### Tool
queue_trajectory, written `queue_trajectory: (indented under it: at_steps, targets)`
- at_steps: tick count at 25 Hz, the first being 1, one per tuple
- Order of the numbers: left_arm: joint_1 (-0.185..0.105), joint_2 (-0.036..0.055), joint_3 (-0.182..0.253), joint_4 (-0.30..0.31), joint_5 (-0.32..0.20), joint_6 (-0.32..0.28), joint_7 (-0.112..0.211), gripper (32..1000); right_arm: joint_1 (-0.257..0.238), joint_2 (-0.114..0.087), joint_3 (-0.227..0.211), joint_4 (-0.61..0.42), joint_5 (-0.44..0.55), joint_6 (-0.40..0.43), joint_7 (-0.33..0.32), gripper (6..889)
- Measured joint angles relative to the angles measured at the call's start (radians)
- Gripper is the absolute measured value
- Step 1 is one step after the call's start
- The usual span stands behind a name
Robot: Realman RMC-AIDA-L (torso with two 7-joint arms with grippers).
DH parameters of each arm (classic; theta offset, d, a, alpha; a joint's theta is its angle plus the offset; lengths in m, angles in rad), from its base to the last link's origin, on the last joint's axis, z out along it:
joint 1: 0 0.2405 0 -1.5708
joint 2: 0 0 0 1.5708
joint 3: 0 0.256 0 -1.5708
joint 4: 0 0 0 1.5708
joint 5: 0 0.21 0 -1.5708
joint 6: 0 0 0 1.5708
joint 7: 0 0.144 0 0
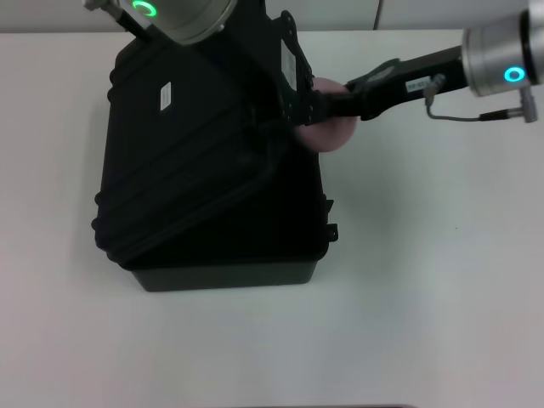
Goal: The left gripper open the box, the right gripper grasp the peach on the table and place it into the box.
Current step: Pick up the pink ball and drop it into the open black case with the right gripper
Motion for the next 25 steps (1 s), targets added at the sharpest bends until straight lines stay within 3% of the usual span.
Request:
queue_trajectory:
  at_steps: [4,9,12,22,25]
  targets:
    - [-0.005,-0.0001,0.000,-0.001,0.000,0.000,0.001,92,0.053,-0.003,0.009,0.110,0.008,-0.065,-0.083,96]
    - [-0.006,-0.0001,0.000,-0.003,-0.001,0.000,0.007,92,0.083,0.020,0.007,0.144,0.018,-0.119,-0.157,97]
    - [-0.006,-0.0001,0.000,-0.003,-0.001,0.002,0.008,92,0.092,0.029,0.000,0.145,0.018,-0.129,-0.171,98]
    - [-0.006,-0.0002,0.000,-0.005,-0.001,0.012,0.010,92,0.092,0.028,0.013,0.150,0.020,-0.139,-0.152,101]
    - [-0.006,-0.0002,0.000,-0.007,-0.001,0.012,0.011,93,0.093,0.026,0.013,0.151,0.020,-0.141,-0.151,176]
